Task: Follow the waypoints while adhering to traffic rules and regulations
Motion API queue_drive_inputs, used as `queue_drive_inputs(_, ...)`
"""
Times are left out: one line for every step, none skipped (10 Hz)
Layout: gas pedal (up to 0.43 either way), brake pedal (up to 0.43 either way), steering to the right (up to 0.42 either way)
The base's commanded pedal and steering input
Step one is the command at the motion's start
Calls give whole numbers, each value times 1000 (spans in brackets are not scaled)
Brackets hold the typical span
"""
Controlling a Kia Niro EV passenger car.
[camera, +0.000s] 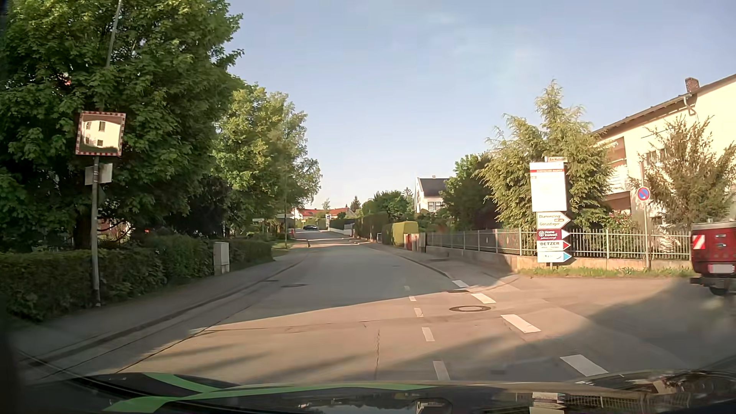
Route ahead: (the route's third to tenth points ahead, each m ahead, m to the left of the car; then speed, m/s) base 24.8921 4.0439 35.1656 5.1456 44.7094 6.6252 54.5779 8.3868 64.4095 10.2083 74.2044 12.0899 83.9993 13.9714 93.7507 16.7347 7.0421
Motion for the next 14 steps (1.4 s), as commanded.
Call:
queue_drive_inputs(287,0,-6)
queue_drive_inputs(287,0,-7)
queue_drive_inputs(287,0,-9)
queue_drive_inputs(287,0,-12)
queue_drive_inputs(287,0,-15)
queue_drive_inputs(287,0,-16)
queue_drive_inputs(287,0,-16)
queue_drive_inputs(287,0,-16)
queue_drive_inputs(287,0,-16)
queue_drive_inputs(287,0,-17)
queue_drive_inputs(280,0,-17)
queue_drive_inputs(280,0,-17)
queue_drive_inputs(228,0,-18)
queue_drive_inputs(220,0,-19)
